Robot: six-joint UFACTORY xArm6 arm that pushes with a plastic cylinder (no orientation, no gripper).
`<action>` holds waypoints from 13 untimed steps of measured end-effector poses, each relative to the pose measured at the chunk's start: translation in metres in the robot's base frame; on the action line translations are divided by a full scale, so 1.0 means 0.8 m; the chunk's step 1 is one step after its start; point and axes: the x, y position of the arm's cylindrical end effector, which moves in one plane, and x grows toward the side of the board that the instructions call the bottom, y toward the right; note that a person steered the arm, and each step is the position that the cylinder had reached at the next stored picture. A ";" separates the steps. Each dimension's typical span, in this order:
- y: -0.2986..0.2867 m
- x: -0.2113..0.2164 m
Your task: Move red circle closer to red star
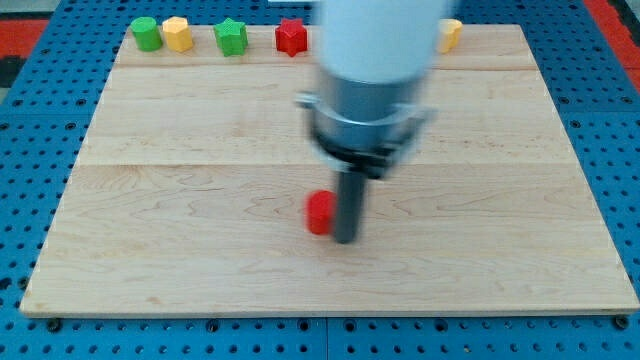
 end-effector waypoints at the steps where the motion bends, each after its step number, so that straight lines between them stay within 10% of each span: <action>1: -0.102 -0.017; 4: -0.100 -0.012; 9: -0.086 -0.242; 13: -0.170 -0.260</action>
